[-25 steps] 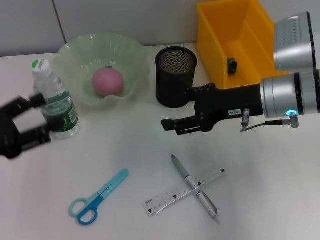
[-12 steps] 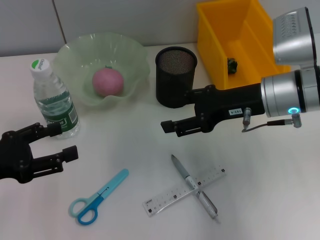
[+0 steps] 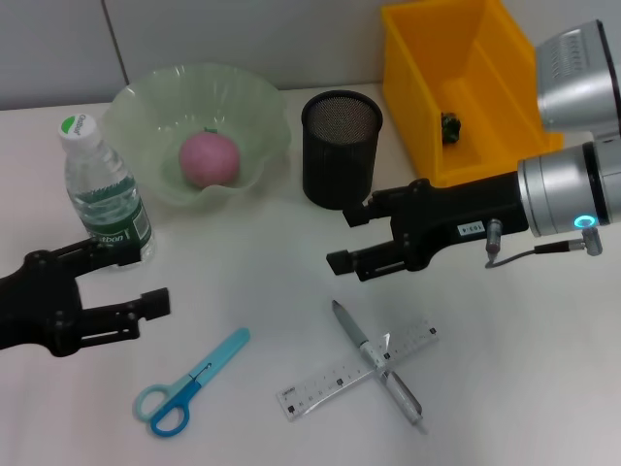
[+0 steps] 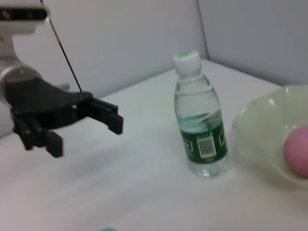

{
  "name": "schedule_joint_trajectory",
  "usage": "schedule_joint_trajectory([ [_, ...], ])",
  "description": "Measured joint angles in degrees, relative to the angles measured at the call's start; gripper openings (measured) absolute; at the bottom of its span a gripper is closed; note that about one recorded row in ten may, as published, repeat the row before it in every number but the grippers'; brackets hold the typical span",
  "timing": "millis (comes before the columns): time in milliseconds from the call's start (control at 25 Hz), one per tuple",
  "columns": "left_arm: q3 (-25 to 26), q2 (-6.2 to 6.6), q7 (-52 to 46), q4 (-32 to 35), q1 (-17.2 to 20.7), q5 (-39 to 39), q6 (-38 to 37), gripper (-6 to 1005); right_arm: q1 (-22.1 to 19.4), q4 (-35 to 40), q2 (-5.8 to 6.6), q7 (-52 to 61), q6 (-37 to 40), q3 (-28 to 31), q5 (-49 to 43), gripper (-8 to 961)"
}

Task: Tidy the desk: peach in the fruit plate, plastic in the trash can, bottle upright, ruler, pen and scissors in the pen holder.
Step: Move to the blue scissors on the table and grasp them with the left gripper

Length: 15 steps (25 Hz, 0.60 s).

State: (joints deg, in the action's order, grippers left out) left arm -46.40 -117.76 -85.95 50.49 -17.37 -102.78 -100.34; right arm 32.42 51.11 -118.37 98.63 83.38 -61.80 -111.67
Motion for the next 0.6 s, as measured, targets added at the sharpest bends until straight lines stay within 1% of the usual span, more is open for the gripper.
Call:
schedule_joint_trajectory([
  [80,-2.1,-0.24,-3.1,3.9,0.0,0.0,-0.4,853,0.0,0.0,0.0,0.0,0.3,0.0,-0.7,780],
  [120,-4.2,-0.29,-6.6,7.6,0.0,-0.2,-0.4,853,0.0,0.0,0.0,0.0,0.5,0.1,-1.0,780],
  [160,-5.4,-0.31,-8.9,9.8,0.0,-0.6,-0.4,853,0.0,0.0,0.04,0.0,0.9,0.2,-1.1,780],
  [280,-8.5,-0.39,-18.5,18.3,-0.9,-3.5,-0.2,852,-0.1,0.1,0.66,-1.2,3.0,0.3,-1.2,780],
  [400,-12.3,-0.54,-31.4,26.9,-3.3,-9.9,-0.3,852,-0.7,1.4,1.2,-2.8,5.4,0.5,-1.3,779],
  [440,-13.2,-0.53,-33.8,28.4,-3.9,-11.3,-0.4,852,-1.2,2.2,1.27,-3.2,5.8,0.6,-1.3,779],
  [480,-15.2,-0.53,-39.2,31.1,-5.4,-14.8,-0.8,852,-1.8,3.2,1.29,-3.6,6.1,0.6,-1.3,779],
  [600,-19.3,-0.55,-48.3,35.2,-9.1,-21.4,-1.9,851,-3.3,5.3,1.33,-4.6,6.4,0.7,-1.4,779],
])
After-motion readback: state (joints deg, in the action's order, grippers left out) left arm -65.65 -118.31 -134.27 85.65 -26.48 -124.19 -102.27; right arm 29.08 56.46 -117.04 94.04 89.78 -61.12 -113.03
